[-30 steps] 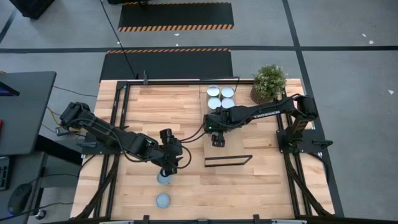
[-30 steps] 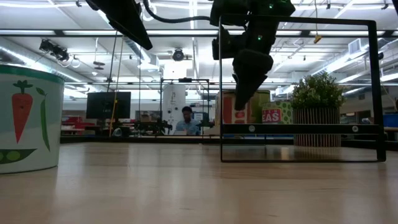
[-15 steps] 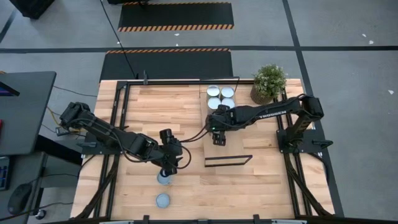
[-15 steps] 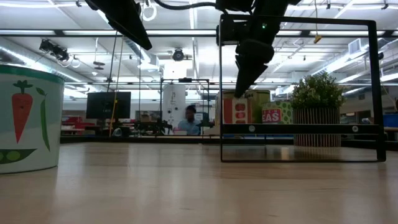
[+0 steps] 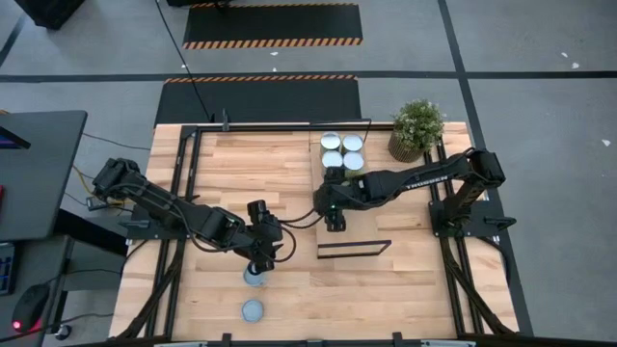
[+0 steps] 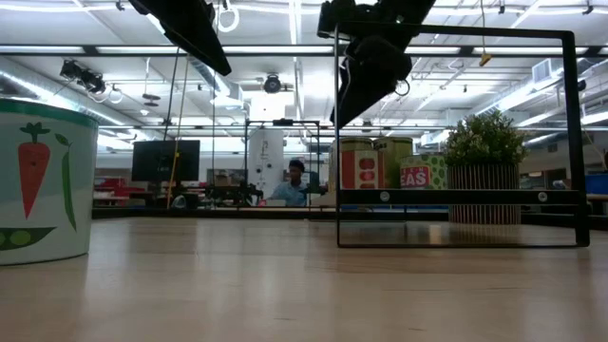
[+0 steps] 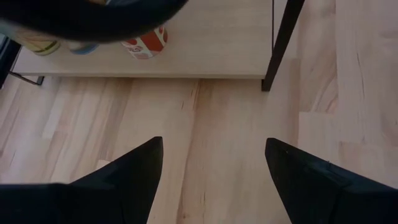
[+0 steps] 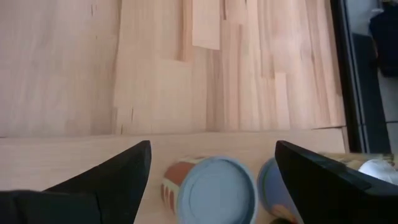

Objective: Pick and place cans onto a shelf
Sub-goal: Put the canned diced tomatoes on the shelf

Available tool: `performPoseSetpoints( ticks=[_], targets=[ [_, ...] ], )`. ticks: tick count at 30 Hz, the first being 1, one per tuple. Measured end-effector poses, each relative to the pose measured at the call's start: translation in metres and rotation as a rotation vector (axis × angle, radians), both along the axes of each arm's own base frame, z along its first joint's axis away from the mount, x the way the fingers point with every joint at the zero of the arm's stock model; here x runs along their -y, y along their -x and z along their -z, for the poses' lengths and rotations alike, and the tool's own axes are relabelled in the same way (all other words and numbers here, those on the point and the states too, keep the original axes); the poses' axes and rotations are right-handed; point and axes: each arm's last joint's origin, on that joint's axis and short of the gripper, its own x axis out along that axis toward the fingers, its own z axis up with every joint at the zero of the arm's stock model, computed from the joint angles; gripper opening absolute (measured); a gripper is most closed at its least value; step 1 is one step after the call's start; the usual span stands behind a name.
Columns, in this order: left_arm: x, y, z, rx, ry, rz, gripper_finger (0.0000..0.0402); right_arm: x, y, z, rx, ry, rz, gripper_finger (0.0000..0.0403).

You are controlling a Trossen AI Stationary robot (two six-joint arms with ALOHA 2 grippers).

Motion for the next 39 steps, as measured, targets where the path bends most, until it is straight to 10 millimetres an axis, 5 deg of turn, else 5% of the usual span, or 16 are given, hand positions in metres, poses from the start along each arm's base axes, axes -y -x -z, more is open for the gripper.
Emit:
performPoseSetpoints(
  ticks=[14, 39],
  targets=[
    [0.0, 0.0, 0.0, 0.002, 0.005, -0.006, 0.0288, 0.0, 0.006, 0.019, -0.047, 0.009, -0.018, 0.035],
    [0.0, 0.0, 0.0, 0.003, 0.005, -0.006, 0.0288, 0.016, 0.011, 0.019, -0.119, 0.207, 0.048, 0.035]
  ],
)
